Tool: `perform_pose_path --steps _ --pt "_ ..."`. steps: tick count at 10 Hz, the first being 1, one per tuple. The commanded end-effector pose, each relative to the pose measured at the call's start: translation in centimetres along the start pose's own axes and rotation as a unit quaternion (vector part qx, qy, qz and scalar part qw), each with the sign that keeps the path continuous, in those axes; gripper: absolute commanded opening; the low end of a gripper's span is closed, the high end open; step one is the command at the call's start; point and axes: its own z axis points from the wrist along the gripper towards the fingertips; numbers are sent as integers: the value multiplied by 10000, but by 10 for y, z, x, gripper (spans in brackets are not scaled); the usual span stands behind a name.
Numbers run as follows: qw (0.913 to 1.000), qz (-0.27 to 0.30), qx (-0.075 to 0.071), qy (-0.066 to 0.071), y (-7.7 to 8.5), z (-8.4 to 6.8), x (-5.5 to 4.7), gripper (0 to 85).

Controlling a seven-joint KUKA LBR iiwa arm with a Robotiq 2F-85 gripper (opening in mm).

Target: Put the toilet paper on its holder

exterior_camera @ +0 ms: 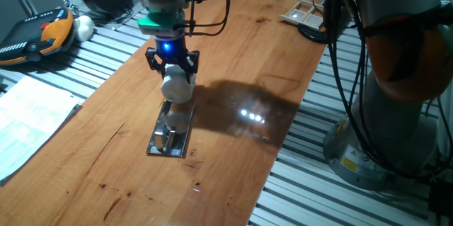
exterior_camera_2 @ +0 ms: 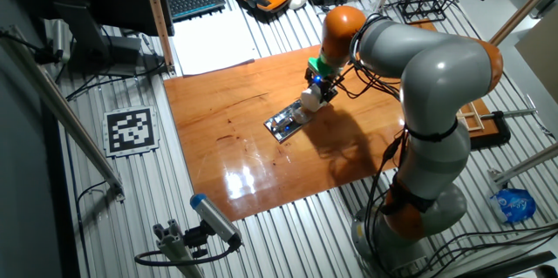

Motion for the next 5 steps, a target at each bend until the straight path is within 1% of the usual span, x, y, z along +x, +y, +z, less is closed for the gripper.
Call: perform_pose_path --steps 1,5 --pt "10000 18 -2 -16 0 0 2 510" --pt "9998 163 -5 -57 5 0 11 510"
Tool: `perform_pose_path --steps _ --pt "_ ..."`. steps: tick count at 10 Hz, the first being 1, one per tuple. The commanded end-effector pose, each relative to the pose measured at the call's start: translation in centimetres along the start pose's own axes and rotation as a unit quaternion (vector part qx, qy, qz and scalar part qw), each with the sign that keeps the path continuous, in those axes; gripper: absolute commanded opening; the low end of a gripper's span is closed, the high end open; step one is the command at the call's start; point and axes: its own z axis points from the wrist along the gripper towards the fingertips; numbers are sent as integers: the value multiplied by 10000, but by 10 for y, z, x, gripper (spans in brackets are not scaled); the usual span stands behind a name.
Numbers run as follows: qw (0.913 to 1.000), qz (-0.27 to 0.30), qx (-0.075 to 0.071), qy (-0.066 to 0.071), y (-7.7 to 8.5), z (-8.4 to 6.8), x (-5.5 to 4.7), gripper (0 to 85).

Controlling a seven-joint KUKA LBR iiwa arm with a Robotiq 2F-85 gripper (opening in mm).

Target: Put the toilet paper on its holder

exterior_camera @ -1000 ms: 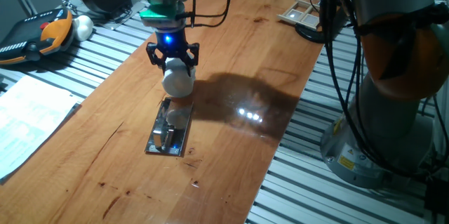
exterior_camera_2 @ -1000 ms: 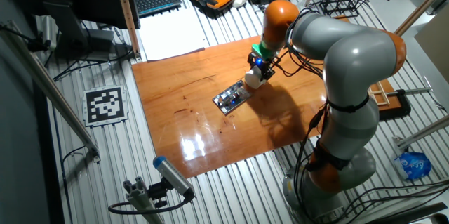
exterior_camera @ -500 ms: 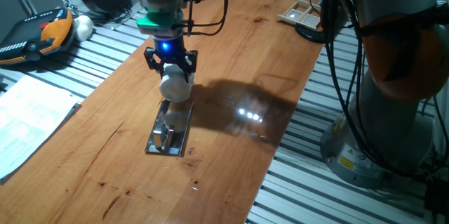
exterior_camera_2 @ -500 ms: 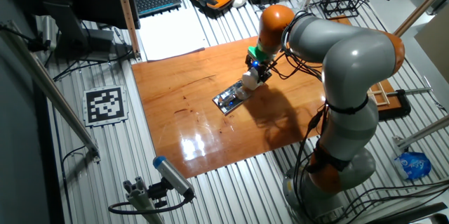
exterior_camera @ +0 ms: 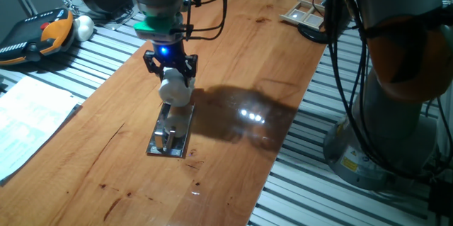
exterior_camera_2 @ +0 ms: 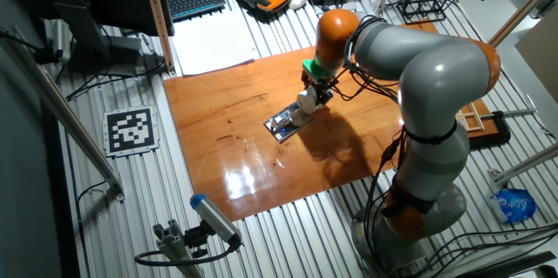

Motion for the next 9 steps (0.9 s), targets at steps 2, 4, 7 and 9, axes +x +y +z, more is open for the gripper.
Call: perform_pose_path --steps 2,4,7,9 --pt "10000 81 24 -25 3 -1 10 510" --pt "9999 66 92 -14 2 -4 15 510" --pt "9998 5 183 4 -1 -5 26 510" --pt "9997 -71 226 -86 -5 -2 36 510"
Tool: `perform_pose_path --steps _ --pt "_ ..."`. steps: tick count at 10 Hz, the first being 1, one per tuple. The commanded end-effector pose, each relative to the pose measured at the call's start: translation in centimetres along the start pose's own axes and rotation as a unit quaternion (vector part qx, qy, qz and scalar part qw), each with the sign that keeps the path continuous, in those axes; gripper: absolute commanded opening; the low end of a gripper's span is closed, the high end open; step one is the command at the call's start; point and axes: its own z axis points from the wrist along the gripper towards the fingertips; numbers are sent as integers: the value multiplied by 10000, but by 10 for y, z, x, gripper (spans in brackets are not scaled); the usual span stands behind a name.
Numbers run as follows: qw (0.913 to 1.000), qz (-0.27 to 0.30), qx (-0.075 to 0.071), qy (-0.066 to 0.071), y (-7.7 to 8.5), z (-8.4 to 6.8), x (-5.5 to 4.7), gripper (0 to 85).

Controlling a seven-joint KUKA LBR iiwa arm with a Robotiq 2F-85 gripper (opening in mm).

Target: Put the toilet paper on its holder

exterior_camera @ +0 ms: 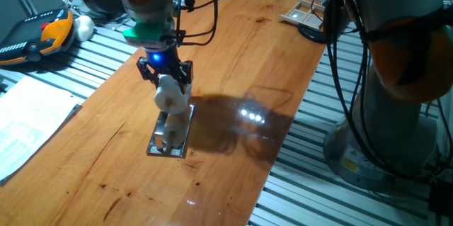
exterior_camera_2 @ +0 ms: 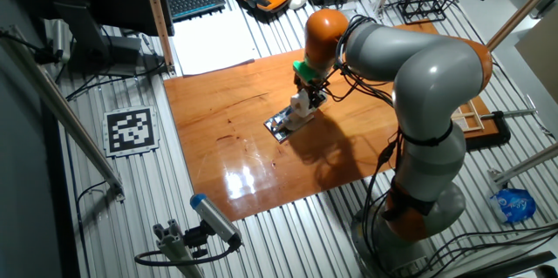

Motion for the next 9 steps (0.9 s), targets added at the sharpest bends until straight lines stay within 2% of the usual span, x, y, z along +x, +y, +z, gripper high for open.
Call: perform_pose_path --steps 1,6,9 --pt "10000 -27 24 13 -2 1 4 510" --pt "9997 -94 120 195 -8 2 11 510" --pt "9999 -46 71 147 -10 1 14 510"
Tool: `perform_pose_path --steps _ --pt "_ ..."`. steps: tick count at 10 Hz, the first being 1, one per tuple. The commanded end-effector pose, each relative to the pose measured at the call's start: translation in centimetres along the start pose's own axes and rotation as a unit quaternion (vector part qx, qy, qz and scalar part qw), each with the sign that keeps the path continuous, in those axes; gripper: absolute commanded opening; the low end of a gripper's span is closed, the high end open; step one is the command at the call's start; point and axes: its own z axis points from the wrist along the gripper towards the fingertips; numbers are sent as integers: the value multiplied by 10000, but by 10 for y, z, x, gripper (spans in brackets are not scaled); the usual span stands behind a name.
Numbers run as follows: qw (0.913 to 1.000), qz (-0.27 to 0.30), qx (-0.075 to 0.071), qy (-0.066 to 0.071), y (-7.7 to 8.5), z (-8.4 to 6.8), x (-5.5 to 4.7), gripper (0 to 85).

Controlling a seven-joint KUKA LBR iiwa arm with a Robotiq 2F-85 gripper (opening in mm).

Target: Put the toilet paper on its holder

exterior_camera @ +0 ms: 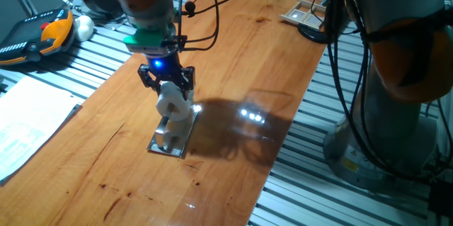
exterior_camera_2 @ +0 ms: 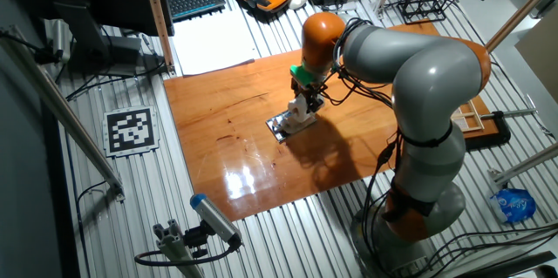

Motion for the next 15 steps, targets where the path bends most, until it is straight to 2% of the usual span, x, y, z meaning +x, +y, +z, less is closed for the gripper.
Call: perform_pose_path --steps 1,2,4,6,7,9,10,11,12,15 --pt "9998 91 -46 152 -1 -3 0 510" --pt "9997 135 -53 206 -2 -5 1 510" --pt "9998 166 -140 13 -5 -4 3 510" --pt "9993 267 -257 -50 -8 -3 5 510" --pt "9989 342 -313 8 -11 -3 7 510" --pt "9994 232 -164 -184 -13 -2 10 510" --pt "9993 263 -179 -188 -13 -2 9 510" --pt "9990 345 -256 -112 -13 -2 9 510" --pt "9988 375 -300 -98 -14 -1 10 510" --pt "9981 505 -316 -162 -16 3 12 510"
